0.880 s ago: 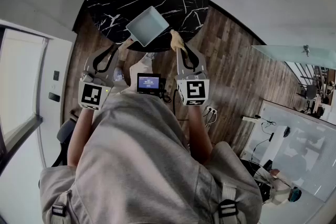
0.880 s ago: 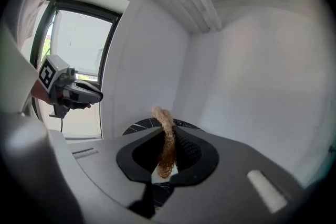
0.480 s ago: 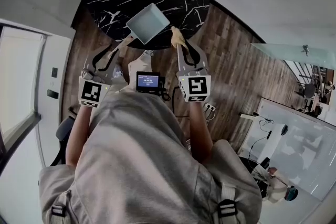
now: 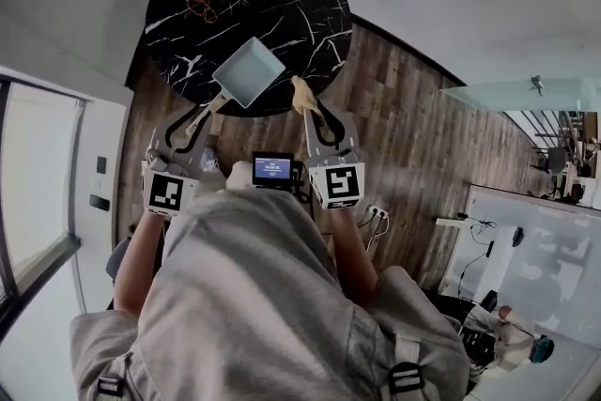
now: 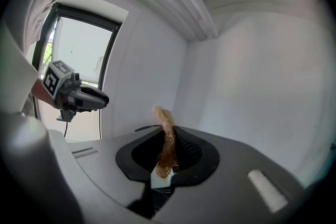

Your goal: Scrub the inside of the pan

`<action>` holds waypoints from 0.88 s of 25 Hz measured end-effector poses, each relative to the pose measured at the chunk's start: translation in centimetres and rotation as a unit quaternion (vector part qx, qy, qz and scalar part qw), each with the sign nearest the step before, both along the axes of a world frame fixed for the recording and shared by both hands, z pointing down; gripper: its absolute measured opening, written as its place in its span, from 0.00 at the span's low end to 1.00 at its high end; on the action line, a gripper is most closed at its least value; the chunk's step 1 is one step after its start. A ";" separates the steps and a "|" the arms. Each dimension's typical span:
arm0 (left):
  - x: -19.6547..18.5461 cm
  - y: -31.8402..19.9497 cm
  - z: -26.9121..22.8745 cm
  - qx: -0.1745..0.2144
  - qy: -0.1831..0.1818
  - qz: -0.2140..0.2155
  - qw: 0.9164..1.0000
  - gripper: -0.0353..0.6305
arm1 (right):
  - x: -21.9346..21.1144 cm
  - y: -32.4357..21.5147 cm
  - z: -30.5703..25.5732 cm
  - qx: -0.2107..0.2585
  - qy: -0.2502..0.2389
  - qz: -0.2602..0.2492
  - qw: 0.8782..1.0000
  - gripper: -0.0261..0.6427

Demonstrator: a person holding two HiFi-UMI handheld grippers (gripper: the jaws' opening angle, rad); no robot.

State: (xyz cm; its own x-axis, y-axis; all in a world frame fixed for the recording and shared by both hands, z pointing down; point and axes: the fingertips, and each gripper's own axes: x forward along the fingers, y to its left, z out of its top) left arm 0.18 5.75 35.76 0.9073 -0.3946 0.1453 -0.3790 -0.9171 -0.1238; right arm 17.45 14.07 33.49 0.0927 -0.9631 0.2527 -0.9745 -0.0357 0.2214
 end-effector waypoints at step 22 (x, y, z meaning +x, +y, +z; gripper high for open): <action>4.0 13.3 2.3 -0.003 -0.064 -0.056 0.996 0.16 | 9.1 14.4 6.0 0.018 -0.092 0.046 0.994 0.12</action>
State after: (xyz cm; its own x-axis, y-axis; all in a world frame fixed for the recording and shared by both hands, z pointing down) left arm 4.17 19.04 38.09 0.8317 -0.4908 0.2597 -0.4603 -0.8709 -0.1720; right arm 26.58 28.44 39.49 0.1369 -0.9611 0.2400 -0.9906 -0.1322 0.0358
